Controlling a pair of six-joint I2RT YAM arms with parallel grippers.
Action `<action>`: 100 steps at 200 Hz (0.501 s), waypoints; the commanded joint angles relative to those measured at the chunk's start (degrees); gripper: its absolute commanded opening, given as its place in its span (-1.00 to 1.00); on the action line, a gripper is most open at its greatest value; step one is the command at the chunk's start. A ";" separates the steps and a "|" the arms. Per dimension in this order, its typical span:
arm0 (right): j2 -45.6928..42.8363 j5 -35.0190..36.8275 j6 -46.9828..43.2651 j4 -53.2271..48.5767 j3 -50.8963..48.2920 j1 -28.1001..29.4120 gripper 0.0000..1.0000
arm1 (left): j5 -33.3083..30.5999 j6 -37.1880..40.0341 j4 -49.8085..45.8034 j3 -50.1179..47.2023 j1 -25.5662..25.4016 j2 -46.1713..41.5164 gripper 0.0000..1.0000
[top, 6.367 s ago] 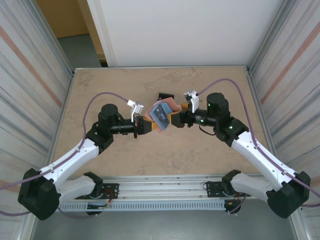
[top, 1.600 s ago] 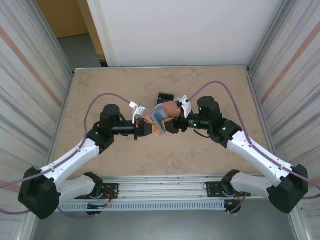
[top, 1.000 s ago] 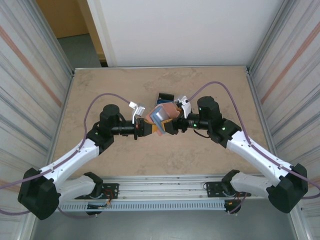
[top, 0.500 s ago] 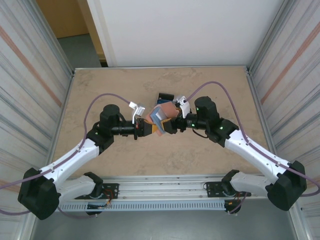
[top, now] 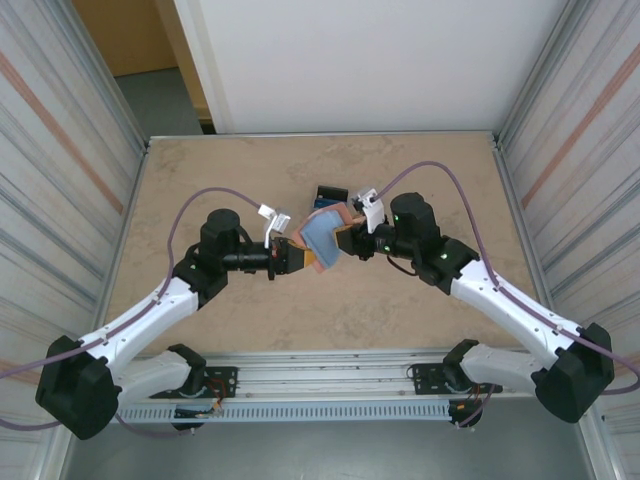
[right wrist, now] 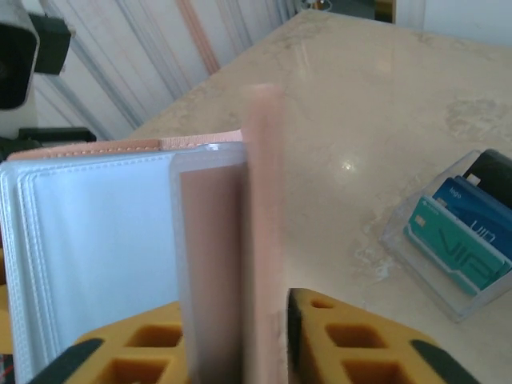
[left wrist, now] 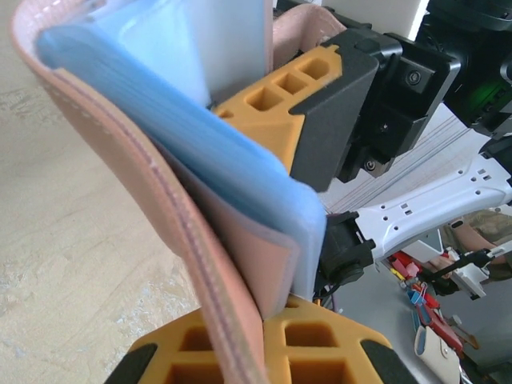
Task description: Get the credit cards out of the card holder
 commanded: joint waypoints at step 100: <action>-2.48 4.95 7.64 0.74 -0.44 -0.33 -1.00 | 2.80 -1.20 7.70 -0.74 -0.34 0.56 0.15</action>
